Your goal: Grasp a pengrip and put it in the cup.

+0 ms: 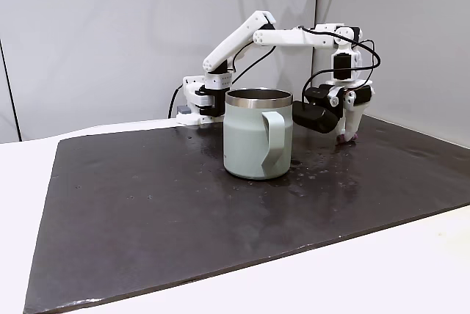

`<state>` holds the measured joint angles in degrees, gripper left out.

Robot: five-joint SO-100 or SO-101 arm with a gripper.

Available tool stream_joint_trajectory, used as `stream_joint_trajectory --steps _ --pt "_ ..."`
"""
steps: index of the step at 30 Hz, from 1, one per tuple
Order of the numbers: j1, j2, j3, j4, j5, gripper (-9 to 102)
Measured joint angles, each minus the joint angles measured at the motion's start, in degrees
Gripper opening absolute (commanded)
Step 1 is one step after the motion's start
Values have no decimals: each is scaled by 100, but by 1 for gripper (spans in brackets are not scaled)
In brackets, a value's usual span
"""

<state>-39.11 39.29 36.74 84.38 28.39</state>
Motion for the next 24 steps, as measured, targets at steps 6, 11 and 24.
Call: stream_joint_trajectory --steps 6,11,24 --pt "9 835 -387 123 -308 0" --pt "97 1591 -905 519 -580 0" --pt "888 2628 -1450 1090 -1125 0"
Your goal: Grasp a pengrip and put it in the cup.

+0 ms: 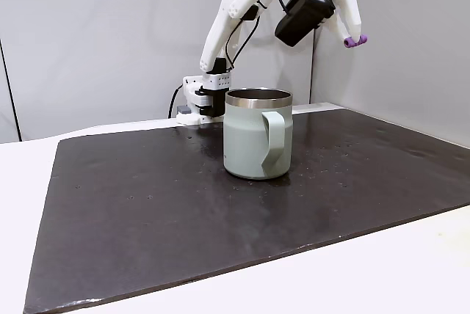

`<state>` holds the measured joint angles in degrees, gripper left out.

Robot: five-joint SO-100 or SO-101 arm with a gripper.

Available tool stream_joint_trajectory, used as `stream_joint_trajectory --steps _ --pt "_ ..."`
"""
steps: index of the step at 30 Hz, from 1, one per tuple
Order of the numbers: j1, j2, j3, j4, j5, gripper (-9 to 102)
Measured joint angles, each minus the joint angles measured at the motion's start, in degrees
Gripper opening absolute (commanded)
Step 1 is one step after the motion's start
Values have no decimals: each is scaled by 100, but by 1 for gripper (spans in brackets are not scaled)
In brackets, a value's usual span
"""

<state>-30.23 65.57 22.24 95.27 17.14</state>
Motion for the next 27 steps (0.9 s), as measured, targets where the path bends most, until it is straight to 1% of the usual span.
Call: stream_joint_trajectory --steps 5,13,19,24,25,27 --pt "448 589 580 53 -26 0" --pt "1819 1239 1477 53 -404 0" --pt "2672 1301 1591 53 -747 0" --pt "2953 1301 1591 53 -905 0" --pt "2962 1301 1591 53 -923 4" --pt "2962 1301 1591 53 -958 26"
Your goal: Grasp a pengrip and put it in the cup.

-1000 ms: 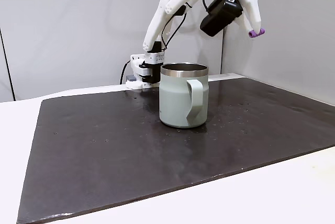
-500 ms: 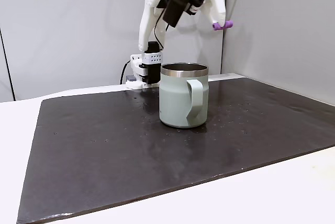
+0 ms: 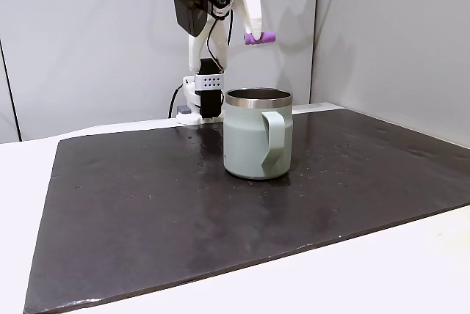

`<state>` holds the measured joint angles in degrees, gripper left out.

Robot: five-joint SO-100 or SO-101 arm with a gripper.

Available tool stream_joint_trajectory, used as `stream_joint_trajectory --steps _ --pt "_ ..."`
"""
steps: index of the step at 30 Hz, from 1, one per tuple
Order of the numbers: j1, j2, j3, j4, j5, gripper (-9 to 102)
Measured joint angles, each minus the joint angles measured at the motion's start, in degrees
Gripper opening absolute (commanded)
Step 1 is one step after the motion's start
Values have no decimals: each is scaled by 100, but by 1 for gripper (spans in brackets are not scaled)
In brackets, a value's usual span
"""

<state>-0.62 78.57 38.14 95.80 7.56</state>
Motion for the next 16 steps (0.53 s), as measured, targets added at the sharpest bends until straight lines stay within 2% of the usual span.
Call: stream_joint_trajectory --steps 1,3,16 --pt "0 0 9 0 -9 34" --pt "0 0 53 0 -9 39" --pt "0 0 62 0 -9 36"
